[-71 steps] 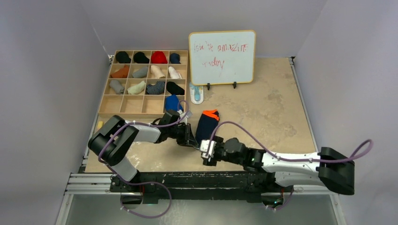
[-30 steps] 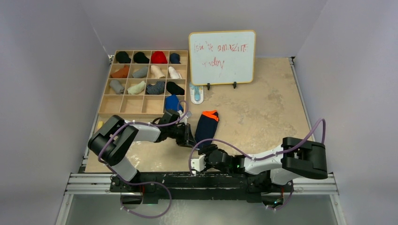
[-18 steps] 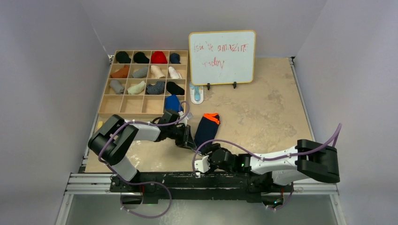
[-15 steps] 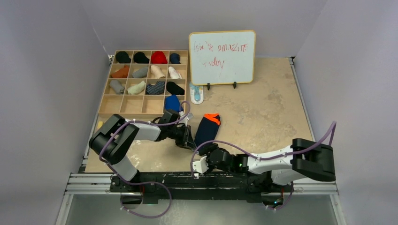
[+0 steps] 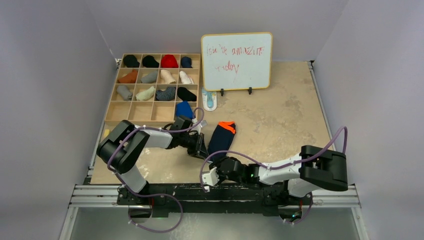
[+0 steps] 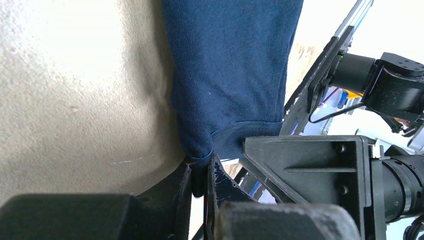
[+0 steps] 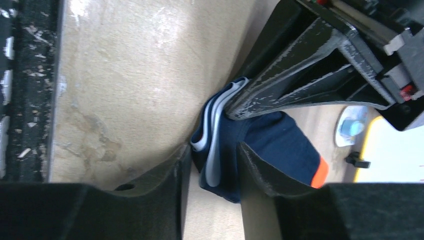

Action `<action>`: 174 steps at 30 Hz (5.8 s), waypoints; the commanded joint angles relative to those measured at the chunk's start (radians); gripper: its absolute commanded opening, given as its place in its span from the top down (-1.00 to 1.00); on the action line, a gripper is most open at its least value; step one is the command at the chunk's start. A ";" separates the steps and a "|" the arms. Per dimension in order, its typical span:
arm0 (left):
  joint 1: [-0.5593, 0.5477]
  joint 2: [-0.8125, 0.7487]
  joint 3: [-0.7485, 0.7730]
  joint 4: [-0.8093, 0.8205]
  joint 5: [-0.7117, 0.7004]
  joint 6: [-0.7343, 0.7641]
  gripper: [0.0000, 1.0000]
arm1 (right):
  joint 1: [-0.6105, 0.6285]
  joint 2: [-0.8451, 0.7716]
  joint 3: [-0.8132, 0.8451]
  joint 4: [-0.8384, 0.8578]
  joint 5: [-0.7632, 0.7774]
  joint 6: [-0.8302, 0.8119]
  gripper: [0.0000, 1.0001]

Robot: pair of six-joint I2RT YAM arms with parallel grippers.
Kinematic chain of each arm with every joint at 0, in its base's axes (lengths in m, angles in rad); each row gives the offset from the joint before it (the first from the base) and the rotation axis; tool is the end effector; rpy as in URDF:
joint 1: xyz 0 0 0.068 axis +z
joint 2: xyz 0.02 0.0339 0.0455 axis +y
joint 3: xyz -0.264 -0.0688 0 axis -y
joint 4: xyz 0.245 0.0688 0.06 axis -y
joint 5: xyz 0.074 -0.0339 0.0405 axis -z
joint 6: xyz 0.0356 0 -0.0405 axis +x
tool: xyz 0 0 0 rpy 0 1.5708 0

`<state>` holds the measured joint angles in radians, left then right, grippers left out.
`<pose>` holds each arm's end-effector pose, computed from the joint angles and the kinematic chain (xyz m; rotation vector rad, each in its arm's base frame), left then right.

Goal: Roll the underwear
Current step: Roll the underwear to the center of the board.

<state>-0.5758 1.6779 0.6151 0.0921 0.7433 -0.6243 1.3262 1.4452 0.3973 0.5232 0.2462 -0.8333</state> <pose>0.2187 -0.1707 0.1084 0.2641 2.7490 -1.3610 0.0702 0.2455 0.1388 -1.7584 1.1080 0.0429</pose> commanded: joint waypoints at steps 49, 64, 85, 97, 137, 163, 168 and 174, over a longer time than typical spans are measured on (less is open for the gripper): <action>0.056 -0.546 -0.177 -0.021 -0.317 -0.176 -0.25 | -0.396 -0.021 -0.128 0.481 -0.683 0.932 1.00; 0.056 -0.448 -0.179 0.104 -0.173 -0.132 -0.25 | -0.639 0.257 -0.191 0.878 -0.910 1.491 1.00; 0.048 -0.165 -0.170 0.389 -0.023 -0.103 -0.27 | -0.840 0.516 -0.072 0.826 -1.134 1.809 0.95; -0.007 -0.020 -0.115 0.426 -0.044 -0.120 -0.02 | -0.839 0.332 0.071 0.279 -1.102 1.531 0.88; -0.008 -0.085 0.208 -0.303 -0.229 0.159 1.00 | -0.550 -0.294 -0.107 0.270 -0.557 0.536 -0.62; -0.001 -0.104 0.205 -0.333 -0.197 0.202 1.00 | -0.211 0.060 -0.008 0.260 -0.125 0.093 0.33; 0.008 -0.117 0.196 -0.316 -0.194 0.180 0.73 | -0.212 0.041 0.022 0.130 -0.172 0.220 0.67; 0.038 -0.181 0.117 -0.220 -0.197 0.091 -0.07 | -0.213 0.032 -0.030 0.190 -0.211 0.349 0.69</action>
<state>-0.5621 1.5730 0.7795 -0.2100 0.5354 -0.4744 1.1145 1.4963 0.3916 0.7048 0.0631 -0.6075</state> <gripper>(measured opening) 0.479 0.182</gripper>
